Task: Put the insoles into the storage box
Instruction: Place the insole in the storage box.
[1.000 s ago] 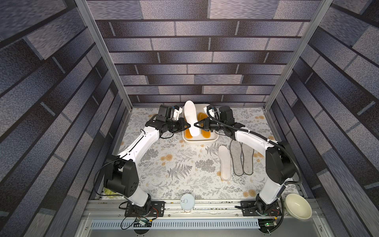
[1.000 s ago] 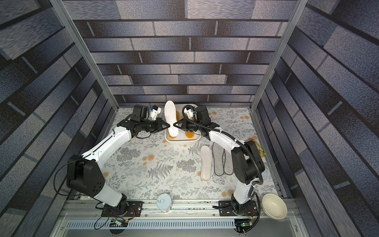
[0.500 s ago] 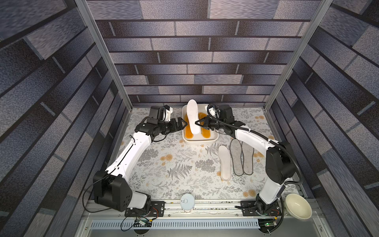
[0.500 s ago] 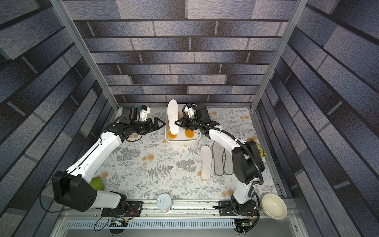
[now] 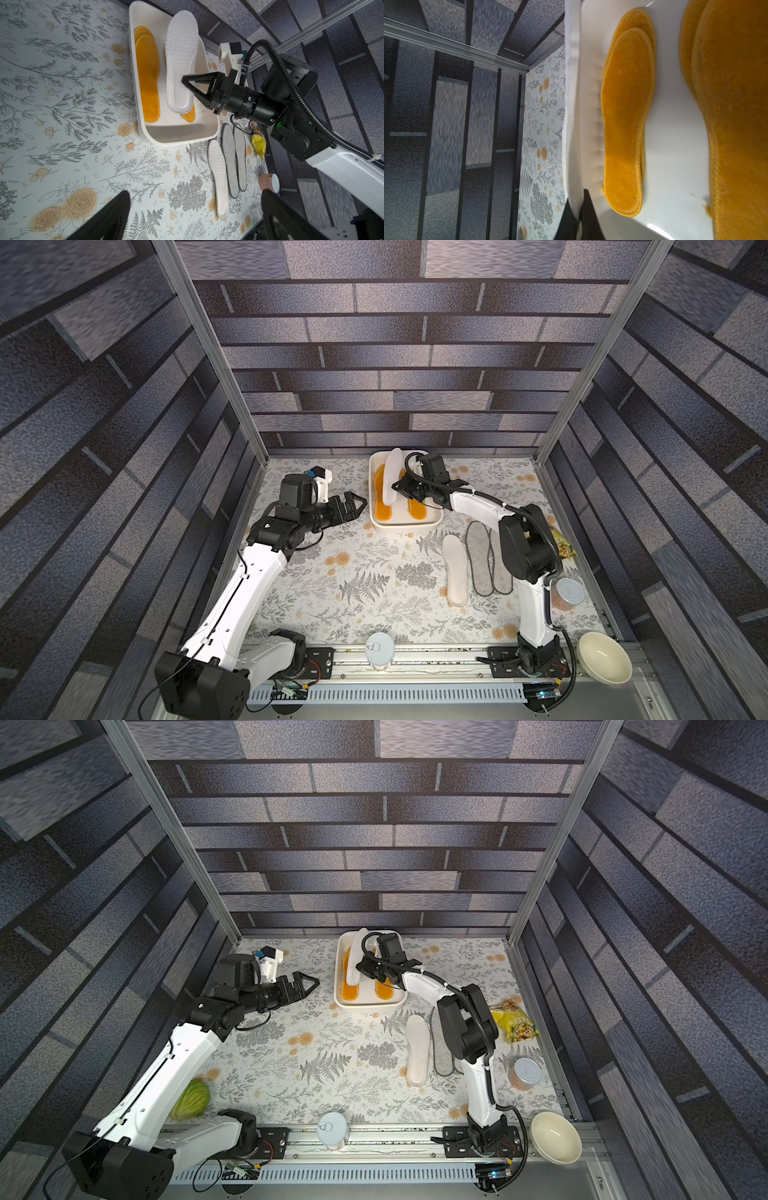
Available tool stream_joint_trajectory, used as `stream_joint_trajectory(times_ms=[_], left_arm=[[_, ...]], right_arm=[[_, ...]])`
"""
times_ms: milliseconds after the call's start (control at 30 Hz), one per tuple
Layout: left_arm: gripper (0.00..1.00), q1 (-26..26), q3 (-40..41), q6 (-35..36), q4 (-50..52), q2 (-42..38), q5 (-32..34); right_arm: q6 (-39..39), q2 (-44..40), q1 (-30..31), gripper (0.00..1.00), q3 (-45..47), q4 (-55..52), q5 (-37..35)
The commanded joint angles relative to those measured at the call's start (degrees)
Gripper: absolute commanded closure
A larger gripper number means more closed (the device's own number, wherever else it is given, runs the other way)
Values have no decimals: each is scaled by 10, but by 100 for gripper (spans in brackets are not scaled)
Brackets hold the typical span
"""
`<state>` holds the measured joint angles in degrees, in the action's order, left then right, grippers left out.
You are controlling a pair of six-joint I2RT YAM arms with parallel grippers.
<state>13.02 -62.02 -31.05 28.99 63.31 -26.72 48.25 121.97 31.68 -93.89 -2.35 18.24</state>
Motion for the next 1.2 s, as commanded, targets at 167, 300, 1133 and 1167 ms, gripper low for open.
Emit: stream_joint_trajectory(times_ms=[167,300,1133,1167], left_arm=[[0,-5,20,-14,5,-31,-3],[0,-5,23,-14,2,-29,-7],[0,-5,27,-18,-14,-16,-8],[0,-5,28,-18,-14,-16,-8]], right_arm=[[31,53,18,100,-59,-27,-41],[25,78,21,100,-78,-47,-37],[-46,152,21,100,-163,-146,-12],[-47,151,21,100,-162,-147,-11]])
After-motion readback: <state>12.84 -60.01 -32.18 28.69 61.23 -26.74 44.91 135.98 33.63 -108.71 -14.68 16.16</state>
